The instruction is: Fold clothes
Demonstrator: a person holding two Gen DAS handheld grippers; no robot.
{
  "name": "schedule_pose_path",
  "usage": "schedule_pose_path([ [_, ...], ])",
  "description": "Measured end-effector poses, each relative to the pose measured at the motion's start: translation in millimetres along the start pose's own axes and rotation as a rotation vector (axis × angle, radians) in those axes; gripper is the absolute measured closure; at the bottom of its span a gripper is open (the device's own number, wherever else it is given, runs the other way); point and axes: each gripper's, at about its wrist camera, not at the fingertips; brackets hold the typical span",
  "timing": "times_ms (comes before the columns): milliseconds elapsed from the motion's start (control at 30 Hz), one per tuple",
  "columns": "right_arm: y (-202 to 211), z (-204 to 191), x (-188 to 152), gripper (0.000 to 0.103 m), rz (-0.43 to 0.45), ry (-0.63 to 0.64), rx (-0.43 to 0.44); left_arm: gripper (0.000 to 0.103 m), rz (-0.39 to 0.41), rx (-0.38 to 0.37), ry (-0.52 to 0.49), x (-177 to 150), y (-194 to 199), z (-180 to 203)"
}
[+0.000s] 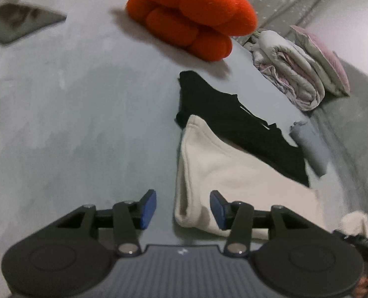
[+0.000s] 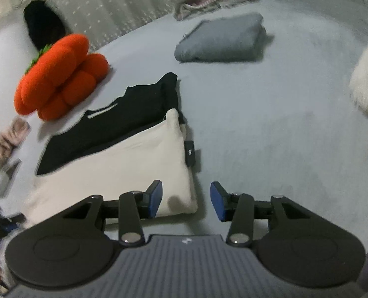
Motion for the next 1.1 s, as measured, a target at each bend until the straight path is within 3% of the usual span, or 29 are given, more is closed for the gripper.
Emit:
schedule_pose_path([
  [300,-11,13,2,0.055,-0.118,-0.17,0.126,0.053,-0.14,-0.216,0.205,2,-13,-23],
  [400,-14,19,2,0.054,-0.135,-0.215,0.152,0.054,-0.154,-0.255,0.247,0,-23,-24],
  [633,-23,28,3,0.054,-0.1,-0.275,0.199,0.056,-0.096,-0.293,0.279,-3,-40,-17],
  [900,-33,34,4,0.055,-0.026,-0.308,0.255,0.079,-0.04,-0.308,0.307,-3,-50,-18],
  [1100,-32,36,5,0.06,-0.04,-0.287,0.262,0.083,-0.021,-0.324,0.325,-3,-55,-22],
])
Point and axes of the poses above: each gripper's, at about its wrist camera, not at the fingertips, and y roughly against the way its jaws point, z to its right, x to its top, and after that the axes turned 14 degrees about -z, right-handed
